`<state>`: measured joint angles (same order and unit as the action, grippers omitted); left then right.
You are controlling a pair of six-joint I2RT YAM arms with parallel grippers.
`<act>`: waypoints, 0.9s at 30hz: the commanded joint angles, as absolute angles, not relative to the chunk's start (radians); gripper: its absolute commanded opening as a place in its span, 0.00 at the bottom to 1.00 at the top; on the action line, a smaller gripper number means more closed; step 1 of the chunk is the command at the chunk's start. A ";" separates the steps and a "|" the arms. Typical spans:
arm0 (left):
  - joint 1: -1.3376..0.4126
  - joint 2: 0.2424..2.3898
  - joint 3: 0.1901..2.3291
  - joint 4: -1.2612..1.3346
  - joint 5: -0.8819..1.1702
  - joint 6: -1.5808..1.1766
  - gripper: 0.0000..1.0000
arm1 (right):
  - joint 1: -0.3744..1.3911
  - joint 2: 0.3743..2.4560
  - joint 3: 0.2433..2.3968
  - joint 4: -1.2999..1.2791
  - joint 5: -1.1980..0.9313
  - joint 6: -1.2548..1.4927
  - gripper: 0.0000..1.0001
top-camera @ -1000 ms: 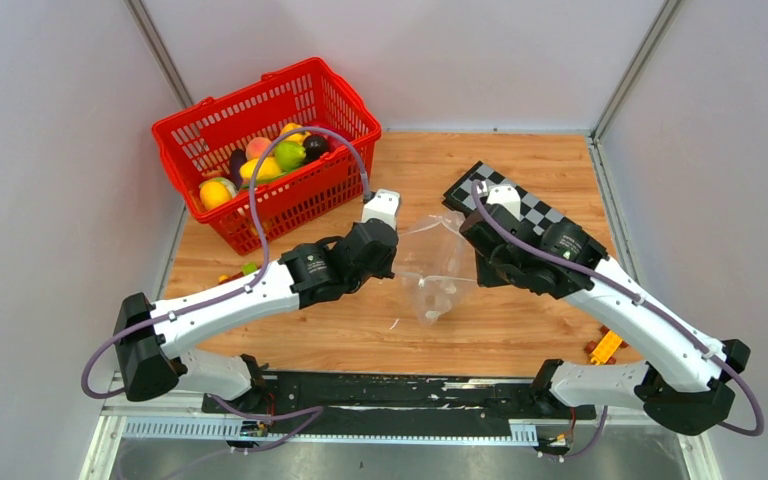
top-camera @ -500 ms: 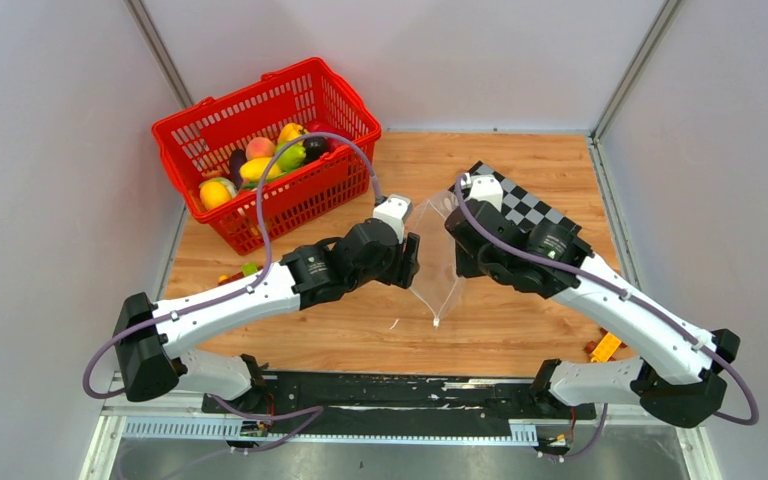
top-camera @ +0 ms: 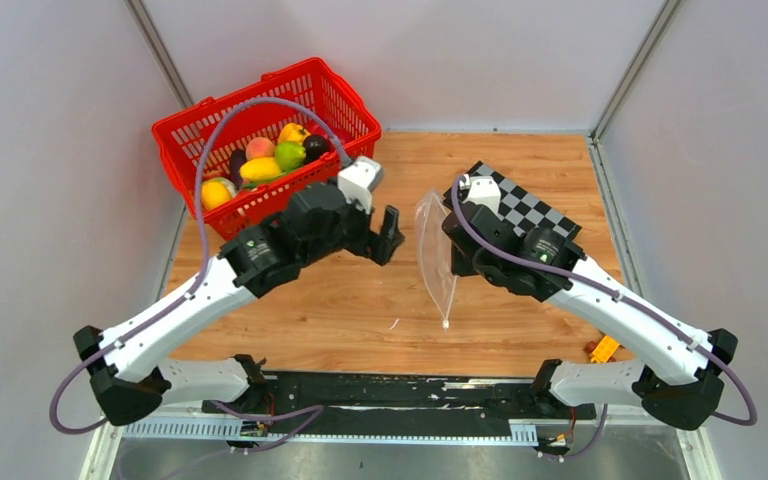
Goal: Place the food in the zip-top bag and seal the zipper
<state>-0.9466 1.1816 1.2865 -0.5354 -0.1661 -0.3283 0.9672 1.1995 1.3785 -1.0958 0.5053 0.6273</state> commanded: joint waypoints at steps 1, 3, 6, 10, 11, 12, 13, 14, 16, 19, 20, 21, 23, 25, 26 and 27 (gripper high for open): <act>-0.800 1.141 1.368 -0.640 -0.123 -0.176 1.00 | 0.962 1.165 1.366 -1.030 0.485 0.641 0.00; -0.682 1.158 1.408 -0.649 -0.051 -0.144 1.00 | 0.961 1.157 1.359 -1.020 0.475 0.639 0.00; -0.517 1.232 1.469 -0.649 0.046 -0.079 1.00 | 0.961 1.146 1.350 -1.004 0.462 0.630 0.00; -0.382 1.359 1.539 -0.660 0.116 -0.015 1.00 | 0.962 1.137 1.349 -1.002 0.447 0.620 0.00; -0.342 1.388 1.536 -0.639 0.141 -0.003 1.00 | 0.960 1.132 1.348 -1.004 0.444 0.620 0.00; -0.316 1.400 1.536 -0.622 0.153 -0.002 1.00 | 0.960 1.126 1.346 -1.003 0.440 0.621 0.00; -0.289 1.429 1.543 -0.613 0.166 -0.002 1.00 | 0.960 1.120 1.342 -1.000 0.438 0.618 0.00; -0.266 1.450 1.546 -0.603 0.182 0.010 1.00 | 0.960 1.114 1.339 -0.999 0.435 0.617 0.00; -0.223 1.493 1.552 -0.590 0.240 0.037 1.00 | 0.960 1.103 1.336 -0.999 0.434 0.615 0.00; -0.172 1.560 1.559 -0.576 0.316 0.050 1.00 | 0.960 1.092 1.326 -0.994 0.431 0.613 0.00; -0.160 1.581 1.559 -0.568 0.341 0.052 1.00 | 0.960 1.089 1.323 -0.994 0.428 0.610 0.00; -0.151 1.603 1.563 -0.567 0.364 0.054 1.00 | 0.960 1.088 1.321 -0.994 0.425 0.610 0.00; -0.146 1.636 1.583 -0.589 0.378 0.073 1.00 | 0.960 1.087 1.317 -0.994 0.419 0.604 0.00; -0.146 1.652 1.586 -0.597 0.408 0.084 1.00 | 0.960 1.085 1.312 -0.996 0.413 0.603 0.00; -0.146 1.661 1.604 -0.634 0.452 0.089 1.00 | 0.960 1.085 1.308 -0.996 0.412 0.603 0.00; -0.146 1.665 1.607 -0.653 0.508 0.091 0.99 | 0.960 1.083 1.304 -0.994 0.410 0.602 0.00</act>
<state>-0.1425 1.6650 1.5337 -0.6151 0.3279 0.0399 0.9653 1.1015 1.3197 -1.0290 0.4240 0.6216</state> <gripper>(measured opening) 0.998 0.015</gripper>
